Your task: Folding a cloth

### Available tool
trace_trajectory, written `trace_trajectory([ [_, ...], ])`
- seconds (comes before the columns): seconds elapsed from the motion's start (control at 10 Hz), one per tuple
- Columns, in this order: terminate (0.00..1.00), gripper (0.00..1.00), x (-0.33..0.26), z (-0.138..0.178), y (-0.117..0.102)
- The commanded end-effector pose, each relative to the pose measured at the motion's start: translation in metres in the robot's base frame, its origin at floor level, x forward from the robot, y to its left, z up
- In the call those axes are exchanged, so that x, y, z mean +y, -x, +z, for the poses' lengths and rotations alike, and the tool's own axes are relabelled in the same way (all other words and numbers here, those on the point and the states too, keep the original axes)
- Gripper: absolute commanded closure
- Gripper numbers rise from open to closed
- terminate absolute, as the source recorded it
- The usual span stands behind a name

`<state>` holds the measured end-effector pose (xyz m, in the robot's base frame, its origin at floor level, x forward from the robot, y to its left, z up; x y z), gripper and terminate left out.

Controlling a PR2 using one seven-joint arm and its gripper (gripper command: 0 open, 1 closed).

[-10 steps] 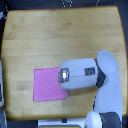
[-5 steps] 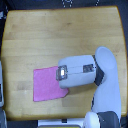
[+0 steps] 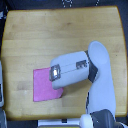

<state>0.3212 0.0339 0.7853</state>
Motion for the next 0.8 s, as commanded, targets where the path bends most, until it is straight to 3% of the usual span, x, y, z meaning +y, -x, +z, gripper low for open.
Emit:
trace_trajectory([
  [0.0,0.00,1.00,0.088,0.029,-0.001],
  [0.7,0.00,1.00,0.167,0.024,0.024],
])
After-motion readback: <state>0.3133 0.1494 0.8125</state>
